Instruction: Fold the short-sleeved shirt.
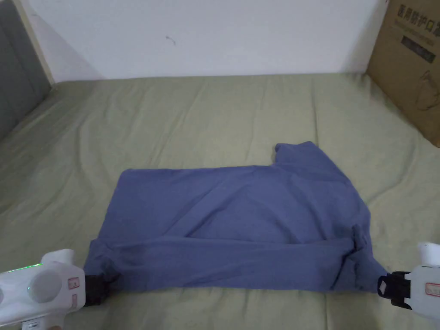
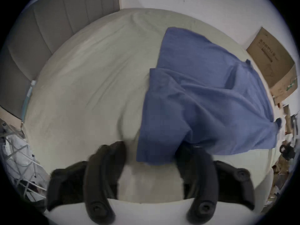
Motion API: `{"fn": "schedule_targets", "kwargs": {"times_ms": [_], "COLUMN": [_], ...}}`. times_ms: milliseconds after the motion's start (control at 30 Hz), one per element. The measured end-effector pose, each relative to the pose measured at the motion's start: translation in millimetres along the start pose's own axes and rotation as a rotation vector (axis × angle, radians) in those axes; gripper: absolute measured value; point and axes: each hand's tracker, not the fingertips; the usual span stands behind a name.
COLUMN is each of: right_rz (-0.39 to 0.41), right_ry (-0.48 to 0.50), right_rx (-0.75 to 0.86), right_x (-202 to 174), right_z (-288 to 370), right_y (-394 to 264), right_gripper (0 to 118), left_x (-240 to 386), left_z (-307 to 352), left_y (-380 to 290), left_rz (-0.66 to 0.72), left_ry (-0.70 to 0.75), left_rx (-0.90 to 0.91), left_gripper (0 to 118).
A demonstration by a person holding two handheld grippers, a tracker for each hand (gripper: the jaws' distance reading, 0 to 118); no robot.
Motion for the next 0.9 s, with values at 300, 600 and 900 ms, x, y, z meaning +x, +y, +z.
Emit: {"fn": "schedule_targets", "kwargs": {"times_ms": [300, 600, 900], "right_rz": [-0.041, -0.044, 0.064], "right_ry": [-0.081, -0.099, -0.042], "right_rx": [-0.006, -0.109, 0.001], "right_x": [14, 13, 13], "right_z": [-23, -63, 7], "right_y": [22, 20, 38], "right_gripper": [97, 12, 9], "left_x": [1, 4, -1], "left_z": [29, 34, 69], "left_y": [8, 12, 10], "left_rz": [-0.022, -0.058, -0.103], "left_ry": [-0.075, -0.069, -0.040], "left_rx": [0.013, 0.010, 0.063], "left_gripper": [8, 8, 8]}}
